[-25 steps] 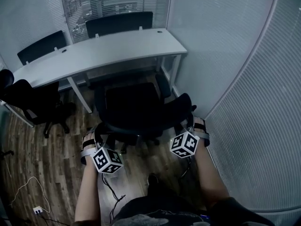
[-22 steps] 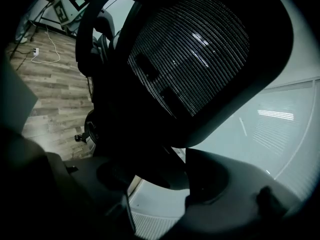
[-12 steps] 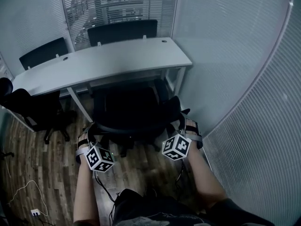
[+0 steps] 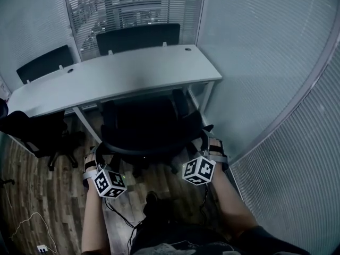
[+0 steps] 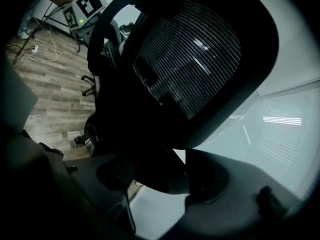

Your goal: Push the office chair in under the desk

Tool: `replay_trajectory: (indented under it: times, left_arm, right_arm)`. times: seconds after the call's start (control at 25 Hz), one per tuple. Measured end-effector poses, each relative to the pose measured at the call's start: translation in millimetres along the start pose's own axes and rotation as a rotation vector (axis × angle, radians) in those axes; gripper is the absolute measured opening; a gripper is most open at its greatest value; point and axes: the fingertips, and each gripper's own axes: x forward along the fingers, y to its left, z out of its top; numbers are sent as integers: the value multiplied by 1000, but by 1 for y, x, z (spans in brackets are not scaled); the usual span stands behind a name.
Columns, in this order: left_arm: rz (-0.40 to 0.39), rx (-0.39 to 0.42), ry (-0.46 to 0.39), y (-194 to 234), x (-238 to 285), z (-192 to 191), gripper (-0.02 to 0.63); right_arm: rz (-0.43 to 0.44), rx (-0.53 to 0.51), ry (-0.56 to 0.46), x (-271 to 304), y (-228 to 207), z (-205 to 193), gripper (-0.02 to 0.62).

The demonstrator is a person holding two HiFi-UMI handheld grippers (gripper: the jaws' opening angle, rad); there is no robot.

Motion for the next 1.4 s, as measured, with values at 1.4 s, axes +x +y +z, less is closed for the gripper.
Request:
replay_trajectory:
  times: [1.4]
  left_arm:
    - [13,-5,25,169,241,-45,282]
  right_arm:
    - [-28,23,-78,278,-58,121,284]
